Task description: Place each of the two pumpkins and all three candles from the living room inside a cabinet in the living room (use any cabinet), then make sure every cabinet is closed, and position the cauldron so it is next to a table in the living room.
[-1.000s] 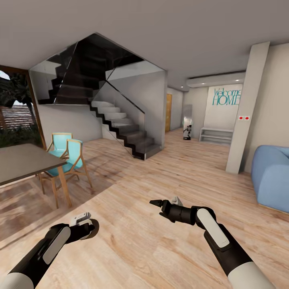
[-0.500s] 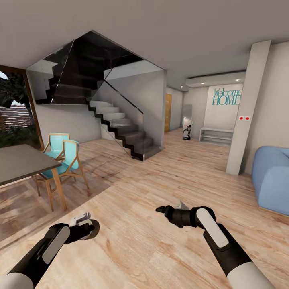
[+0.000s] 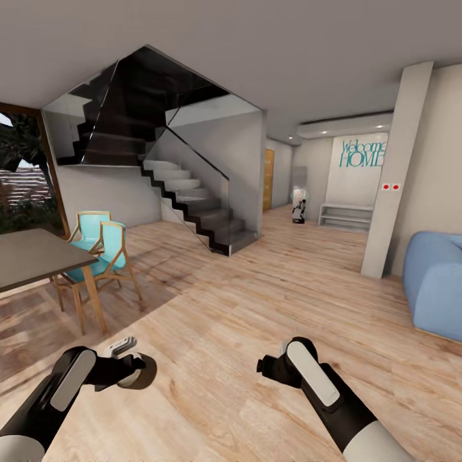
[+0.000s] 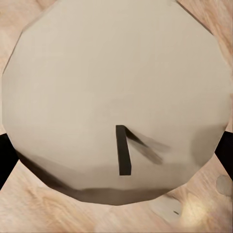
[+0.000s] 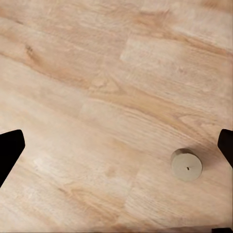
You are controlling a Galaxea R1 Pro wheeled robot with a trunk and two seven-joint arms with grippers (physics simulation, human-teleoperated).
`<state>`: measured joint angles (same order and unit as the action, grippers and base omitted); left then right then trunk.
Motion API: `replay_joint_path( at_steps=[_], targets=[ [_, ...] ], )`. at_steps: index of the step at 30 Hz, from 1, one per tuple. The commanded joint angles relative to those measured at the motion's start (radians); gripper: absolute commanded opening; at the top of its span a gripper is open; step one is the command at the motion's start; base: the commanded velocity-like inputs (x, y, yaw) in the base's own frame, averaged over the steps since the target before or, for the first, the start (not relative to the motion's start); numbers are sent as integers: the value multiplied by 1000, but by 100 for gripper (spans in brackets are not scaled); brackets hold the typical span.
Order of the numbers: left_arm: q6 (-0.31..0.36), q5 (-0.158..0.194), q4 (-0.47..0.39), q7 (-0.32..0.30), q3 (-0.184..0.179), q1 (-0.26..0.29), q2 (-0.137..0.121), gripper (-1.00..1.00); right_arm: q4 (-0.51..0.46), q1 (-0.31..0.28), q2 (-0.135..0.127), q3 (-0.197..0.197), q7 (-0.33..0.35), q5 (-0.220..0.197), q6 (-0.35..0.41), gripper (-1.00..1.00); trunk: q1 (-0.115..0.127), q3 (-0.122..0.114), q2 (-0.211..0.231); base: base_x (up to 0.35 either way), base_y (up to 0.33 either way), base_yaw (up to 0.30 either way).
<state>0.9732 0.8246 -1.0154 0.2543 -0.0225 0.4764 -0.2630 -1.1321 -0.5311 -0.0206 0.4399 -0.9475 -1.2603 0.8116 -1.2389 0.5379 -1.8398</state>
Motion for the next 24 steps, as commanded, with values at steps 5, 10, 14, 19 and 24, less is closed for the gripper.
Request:
replay_joint_path(
  at_steps=[5,10,14,19,24],
  targets=[
    [12,11,-2,10,8,1,-2,-100,4,-1,7,11,-6,5,4,100,-19,17,-36,0,0,0],
    [15,32,-2,9,39,-1,-13,-100,3,-1,8,58,-5,13,2,100,-38,33,-71,0,0,0],
    [16,56,-2,9,51,0,-22,-100,4,-1,9,84,-5,14,0,100,-54,45,-99,0,0,0],
    [16,74,-2,9,53,0,-30,-100,2,-2,12,92,-7,12,0,100,-73,61,-134,0,0,0],
    [16,94,-2,8,55,0,-31,-100,-7,-3,29,94,-2,10,5,100,-92,76,-169,-6,0,0]
  ],
)
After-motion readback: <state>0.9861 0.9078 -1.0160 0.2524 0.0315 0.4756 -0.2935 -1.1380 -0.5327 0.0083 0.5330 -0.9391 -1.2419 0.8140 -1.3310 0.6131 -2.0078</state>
